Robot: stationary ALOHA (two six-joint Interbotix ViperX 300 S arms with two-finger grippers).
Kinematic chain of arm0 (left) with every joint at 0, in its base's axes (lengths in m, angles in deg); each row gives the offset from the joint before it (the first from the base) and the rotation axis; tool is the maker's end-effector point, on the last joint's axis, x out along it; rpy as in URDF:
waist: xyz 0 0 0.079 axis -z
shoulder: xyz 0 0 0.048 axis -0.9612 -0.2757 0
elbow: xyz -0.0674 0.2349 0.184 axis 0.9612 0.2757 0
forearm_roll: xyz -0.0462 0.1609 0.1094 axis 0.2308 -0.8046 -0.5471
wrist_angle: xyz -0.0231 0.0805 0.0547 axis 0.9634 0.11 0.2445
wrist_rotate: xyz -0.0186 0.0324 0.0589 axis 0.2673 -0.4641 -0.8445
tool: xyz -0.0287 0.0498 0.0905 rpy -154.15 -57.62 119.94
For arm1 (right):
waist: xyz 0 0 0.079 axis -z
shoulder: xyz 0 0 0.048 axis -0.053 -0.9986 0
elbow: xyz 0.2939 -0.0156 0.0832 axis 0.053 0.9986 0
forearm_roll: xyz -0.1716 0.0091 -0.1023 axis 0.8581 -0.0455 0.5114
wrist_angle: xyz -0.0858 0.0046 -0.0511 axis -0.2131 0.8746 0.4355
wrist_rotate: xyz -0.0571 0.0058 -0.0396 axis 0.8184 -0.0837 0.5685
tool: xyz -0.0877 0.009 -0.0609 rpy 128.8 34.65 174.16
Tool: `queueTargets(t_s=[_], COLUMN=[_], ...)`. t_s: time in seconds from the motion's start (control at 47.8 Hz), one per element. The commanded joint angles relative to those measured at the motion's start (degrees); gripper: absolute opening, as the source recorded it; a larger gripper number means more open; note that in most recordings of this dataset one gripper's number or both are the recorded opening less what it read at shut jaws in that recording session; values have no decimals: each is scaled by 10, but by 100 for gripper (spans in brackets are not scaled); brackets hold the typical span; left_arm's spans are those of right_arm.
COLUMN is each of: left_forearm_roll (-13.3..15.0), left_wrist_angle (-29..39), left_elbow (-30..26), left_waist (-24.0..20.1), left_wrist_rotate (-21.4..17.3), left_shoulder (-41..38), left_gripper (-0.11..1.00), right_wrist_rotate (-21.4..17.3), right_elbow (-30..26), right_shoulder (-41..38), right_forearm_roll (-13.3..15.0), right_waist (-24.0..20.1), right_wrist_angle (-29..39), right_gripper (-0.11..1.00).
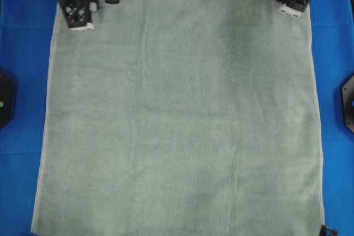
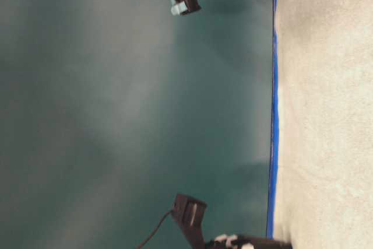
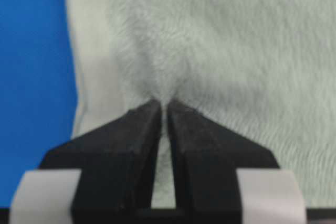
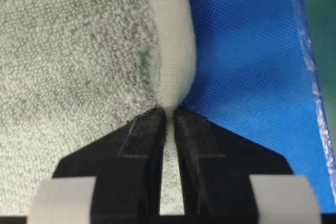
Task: Fold a bath towel.
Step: 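Lift the far edge with both grippers and fold it toward the near edge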
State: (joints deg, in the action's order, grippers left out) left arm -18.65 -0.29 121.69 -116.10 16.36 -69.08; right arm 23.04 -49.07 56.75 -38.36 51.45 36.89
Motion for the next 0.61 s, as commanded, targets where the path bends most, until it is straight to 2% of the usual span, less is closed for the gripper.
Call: queueTargets(t_s=[0.0,0.126,0.419,0.502,0.586], left_forearm_roll=[-1,-1,-1,-1,-1], left_wrist_angle=[4,29,171,200,214], left_elbow=[-1,-4,-9,-1,19], left_waist=[2,18,79,98,121], left_wrist_rotate=[2,4,10,34,81], left_shoulder=[53,124,309,351,387], left_gripper=[4,4,4,4,4], right_wrist_rotate=[-4,-26,-102,-136,-171], right_elbow=[0,-5,0,17,38], right_shoulder=[27,105,313,357,384], right_forearm_roll=[-1,-1,-1,0,0], right_waist=[-4,-13,-69,-97,-124], right_wrist_angle=[2,25,125,142,150], right_gripper=[9,9,9,9,9])
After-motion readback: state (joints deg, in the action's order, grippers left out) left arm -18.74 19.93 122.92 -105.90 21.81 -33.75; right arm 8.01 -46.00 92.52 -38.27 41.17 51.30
